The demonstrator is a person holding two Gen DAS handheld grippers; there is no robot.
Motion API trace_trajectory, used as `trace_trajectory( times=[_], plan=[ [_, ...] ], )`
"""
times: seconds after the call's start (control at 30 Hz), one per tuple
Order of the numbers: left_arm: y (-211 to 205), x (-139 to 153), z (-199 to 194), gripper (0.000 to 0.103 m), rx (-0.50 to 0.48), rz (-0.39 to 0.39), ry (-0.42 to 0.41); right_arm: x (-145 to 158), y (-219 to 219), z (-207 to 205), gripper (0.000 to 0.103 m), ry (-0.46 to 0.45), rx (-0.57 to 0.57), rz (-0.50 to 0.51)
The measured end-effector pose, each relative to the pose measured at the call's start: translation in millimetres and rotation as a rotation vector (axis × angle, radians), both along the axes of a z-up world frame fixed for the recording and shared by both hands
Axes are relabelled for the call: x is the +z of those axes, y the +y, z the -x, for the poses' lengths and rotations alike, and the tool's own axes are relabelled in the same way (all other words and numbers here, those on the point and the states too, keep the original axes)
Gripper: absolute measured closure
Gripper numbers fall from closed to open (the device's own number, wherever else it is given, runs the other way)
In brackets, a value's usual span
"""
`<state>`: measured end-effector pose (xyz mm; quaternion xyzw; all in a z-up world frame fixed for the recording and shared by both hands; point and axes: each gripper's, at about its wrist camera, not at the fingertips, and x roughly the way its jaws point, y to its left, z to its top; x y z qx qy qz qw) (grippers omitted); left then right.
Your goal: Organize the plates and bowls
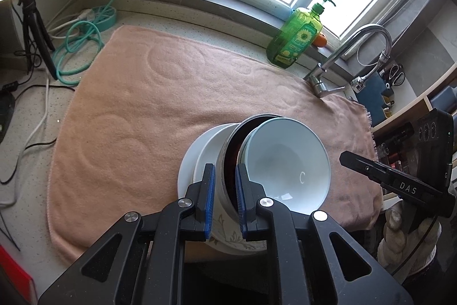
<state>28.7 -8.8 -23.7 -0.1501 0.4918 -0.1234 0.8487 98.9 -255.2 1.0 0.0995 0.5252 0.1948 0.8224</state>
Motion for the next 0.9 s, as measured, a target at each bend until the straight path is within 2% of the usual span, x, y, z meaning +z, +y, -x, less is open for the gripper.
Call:
trace_trajectory(
  times=[0.13,0.2,0.33,0.43,0.53,0.57,0.7,0.73,0.77,0.8,0.9],
  plan=[
    [-2,4,6,0.089,-0.009,-0.014,-0.016,10,0,8,0.071,-0.057,0.007,0.067],
    [-5,7,9,0.083,-0.013,-0.027,-0.027,14,0,12,0.070,-0.076,0.006,0.085],
    [-8,9,14,0.082,-0.019,-0.039,-0.037,21,-1,21,0.057,-0.124,0.004,0.124],
    [-9,10,19,0.081,-0.019,-0.051,-0.045,25,-2,27,0.056,-0.142,0.000,0.133],
    [-10,13,25,0.068,-0.011,-0.053,-0.054,29,-3,33,0.052,-0.159,-0.008,0.144],
    [-10,14,27,0.067,-0.009,-0.049,-0.057,29,-3,35,0.047,-0.164,-0.009,0.145],
    [-13,17,35,0.065,-0.007,-0.079,-0.077,33,-2,44,0.046,-0.195,-0.011,0.159],
    [-14,18,36,0.060,-0.007,-0.080,-0.080,34,-1,46,0.043,-0.204,-0.012,0.169],
    [-15,18,38,0.058,-0.007,-0.076,-0.081,34,0,48,0.033,-0.210,-0.010,0.174],
    [-15,18,39,0.054,-0.008,-0.074,-0.082,35,1,50,0.031,-0.213,-0.007,0.169],
    [-19,19,42,0.053,-0.014,-0.090,-0.091,35,1,54,0.030,-0.217,-0.008,0.158]
  ],
)
